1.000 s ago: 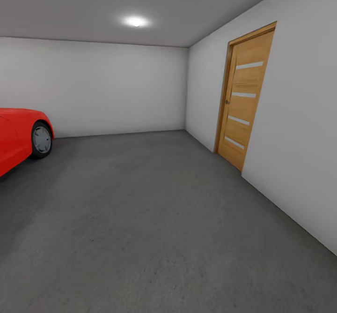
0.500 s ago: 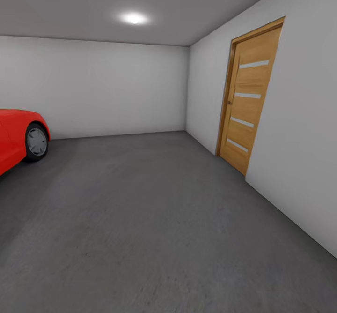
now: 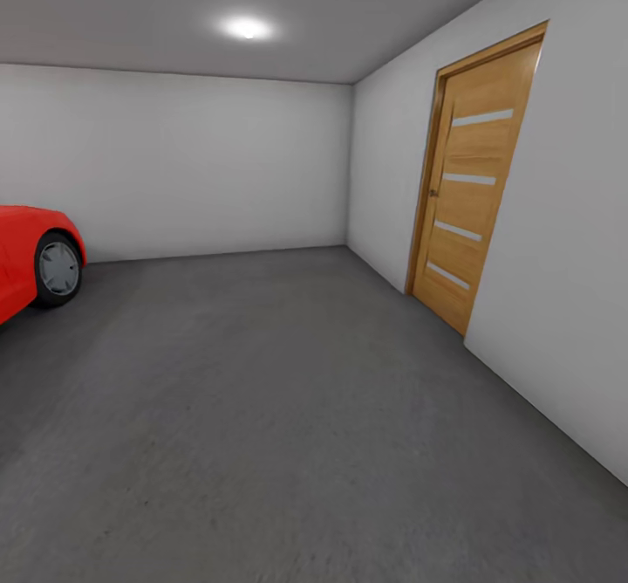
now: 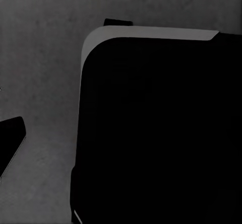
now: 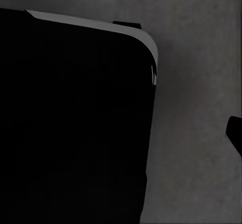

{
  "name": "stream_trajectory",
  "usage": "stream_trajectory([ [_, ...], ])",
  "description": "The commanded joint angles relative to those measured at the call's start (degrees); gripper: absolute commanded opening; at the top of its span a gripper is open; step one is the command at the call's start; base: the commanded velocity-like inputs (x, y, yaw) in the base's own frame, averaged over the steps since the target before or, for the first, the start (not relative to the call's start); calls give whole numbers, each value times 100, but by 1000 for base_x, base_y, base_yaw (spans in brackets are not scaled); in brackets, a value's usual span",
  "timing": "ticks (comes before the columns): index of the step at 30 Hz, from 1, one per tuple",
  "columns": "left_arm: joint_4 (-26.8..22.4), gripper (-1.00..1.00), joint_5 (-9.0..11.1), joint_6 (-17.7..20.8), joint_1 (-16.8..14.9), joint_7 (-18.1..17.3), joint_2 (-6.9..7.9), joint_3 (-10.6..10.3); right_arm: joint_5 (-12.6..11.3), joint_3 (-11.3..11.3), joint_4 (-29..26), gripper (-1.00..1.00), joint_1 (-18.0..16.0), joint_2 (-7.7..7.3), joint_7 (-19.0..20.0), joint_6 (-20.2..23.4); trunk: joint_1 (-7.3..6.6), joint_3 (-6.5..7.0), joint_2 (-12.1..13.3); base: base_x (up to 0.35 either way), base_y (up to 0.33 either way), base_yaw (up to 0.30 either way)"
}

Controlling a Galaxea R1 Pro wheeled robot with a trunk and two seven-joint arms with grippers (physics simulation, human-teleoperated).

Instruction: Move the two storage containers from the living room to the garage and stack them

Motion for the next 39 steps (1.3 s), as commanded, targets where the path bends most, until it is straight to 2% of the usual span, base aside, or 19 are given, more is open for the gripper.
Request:
stream_trajectory([
  [1,-3,100,48,-7,1,0,-2,-11,9,33,5,100,-1,-2,-1,-24,3,-4,-2,322,0,0],
  [8,0,100,26,3,1,0,-7,-41,-12,11,5,100,-2,17,-4,-25,3,-4,-2,322,0,-17],
  [34,1,100,48,-5,1,0,-6,8,-31,-19,5,100,-4,24,19,45,3,-4,-2,323,0,-216],
  [39,1,100,52,-5,1,0,-4,12,-24,-8,5,100,-4,32,22,45,3,-4,-2,322,3,-88],
])
